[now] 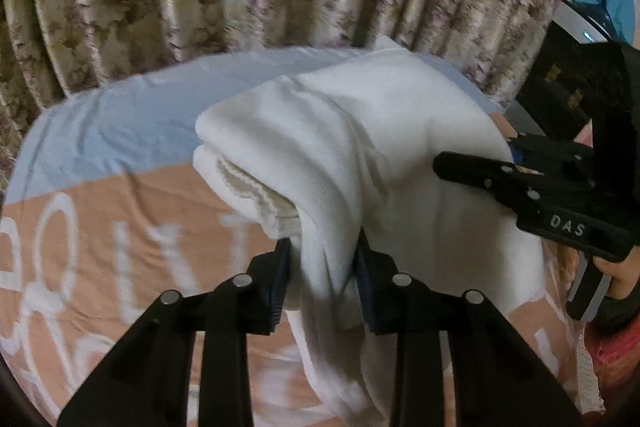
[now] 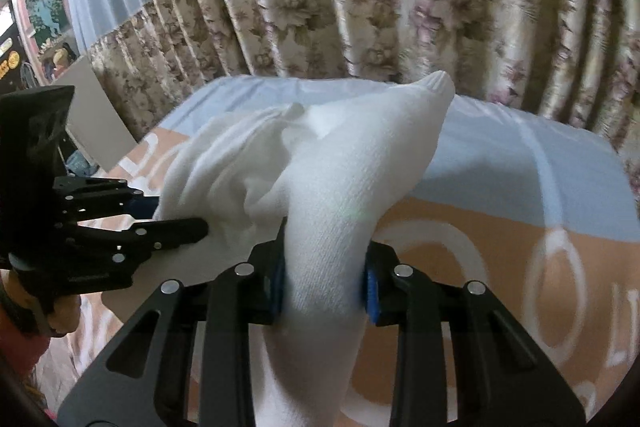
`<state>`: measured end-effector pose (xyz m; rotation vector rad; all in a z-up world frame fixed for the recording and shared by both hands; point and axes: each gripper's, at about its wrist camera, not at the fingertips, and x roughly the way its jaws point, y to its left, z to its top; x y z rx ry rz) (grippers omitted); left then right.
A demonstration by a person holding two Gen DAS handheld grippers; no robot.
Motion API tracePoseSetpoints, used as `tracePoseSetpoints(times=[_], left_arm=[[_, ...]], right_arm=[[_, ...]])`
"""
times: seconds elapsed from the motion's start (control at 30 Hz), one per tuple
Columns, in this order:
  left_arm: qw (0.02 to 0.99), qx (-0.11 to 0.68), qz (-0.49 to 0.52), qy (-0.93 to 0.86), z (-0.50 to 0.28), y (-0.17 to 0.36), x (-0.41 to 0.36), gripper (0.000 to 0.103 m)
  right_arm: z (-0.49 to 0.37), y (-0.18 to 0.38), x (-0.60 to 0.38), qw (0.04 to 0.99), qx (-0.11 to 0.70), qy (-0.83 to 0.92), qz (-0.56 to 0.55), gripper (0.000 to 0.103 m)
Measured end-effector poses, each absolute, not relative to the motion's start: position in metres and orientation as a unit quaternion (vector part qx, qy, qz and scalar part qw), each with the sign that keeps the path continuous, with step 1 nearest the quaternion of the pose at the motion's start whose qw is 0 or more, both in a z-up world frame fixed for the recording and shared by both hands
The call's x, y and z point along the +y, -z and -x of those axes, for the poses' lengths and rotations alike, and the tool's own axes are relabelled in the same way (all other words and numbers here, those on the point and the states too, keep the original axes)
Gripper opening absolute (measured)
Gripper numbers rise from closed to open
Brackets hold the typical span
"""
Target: Fold small clothes
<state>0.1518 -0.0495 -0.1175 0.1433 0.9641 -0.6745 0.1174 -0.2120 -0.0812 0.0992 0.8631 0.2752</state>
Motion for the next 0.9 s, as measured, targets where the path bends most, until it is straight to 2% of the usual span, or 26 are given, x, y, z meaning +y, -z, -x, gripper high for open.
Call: tracePoseSetpoints(times=[0.13,0.17,0.23,0.27,0.3,0.33,0.37,0.4,0.43,0.5,0.57,0.7,0.83,0.9], left_arm=[[0.815,0.481,-0.064,0.318,-0.147,0.154,-0.075,0.033],[0.811,0.494,-0.067,0.306,-0.148,0.167,-0.078,0.037],[0.814,0.497,-0.074,0.293,-0.146,0.177,-0.079,0.049],[0.816,0.496,-0.076,0.286,-0.145,0.178,-0.079,0.059],[0.818,0.496,-0.079,0.281,-0.145,0.177,-0.078,0.068],[0.82,0.493,-0.081,0.277,-0.143,0.176,-0.077,0.069],[0.824,0.488,-0.084,0.275,-0.141,0.171,-0.075,0.071],[0.827,0.484,-0.086,0.273,-0.138,0.167,-0.073,0.076],[0.831,0.48,-0.086,0.268,-0.136,0.163,-0.07,0.079],[0.846,0.458,-0.085,0.261,-0.128,0.145,-0.063,0.086],[0.86,0.435,-0.101,0.248,-0.121,0.132,-0.059,0.09],[0.863,0.419,-0.169,0.226,-0.101,0.133,-0.079,0.091],[0.853,0.418,-0.24,0.198,-0.084,0.173,-0.086,0.092],[0.853,0.423,-0.232,0.201,-0.083,0.19,-0.076,0.093]], right_arm=[[-0.11,0.115,-0.242,0.882,0.454,-0.118,-0.055,0.032],[-0.109,0.124,-0.245,0.877,0.462,-0.118,-0.054,0.032],[-0.106,0.146,-0.251,0.866,0.481,-0.122,-0.057,0.035],[-0.105,0.151,-0.254,0.864,0.484,-0.123,-0.063,0.037],[-0.102,0.154,-0.259,0.863,0.484,-0.124,-0.076,0.044],[-0.1,0.154,-0.264,0.863,0.481,-0.123,-0.092,0.05],[-0.097,0.15,-0.27,0.865,0.474,-0.122,-0.111,0.051],[-0.092,0.145,-0.275,0.868,0.466,-0.12,-0.122,0.058],[-0.085,0.136,-0.279,0.874,0.452,-0.118,-0.131,0.07],[-0.074,0.122,-0.28,0.884,0.435,-0.112,-0.13,0.076],[-0.06,0.112,-0.274,0.893,0.429,-0.09,-0.104,0.076],[-0.038,0.123,-0.254,0.893,0.446,-0.049,-0.039,0.077],[-0.019,0.149,-0.24,0.884,0.466,-0.018,0.026,0.073],[-0.018,0.163,-0.241,0.876,0.48,0.003,0.051,0.068]])
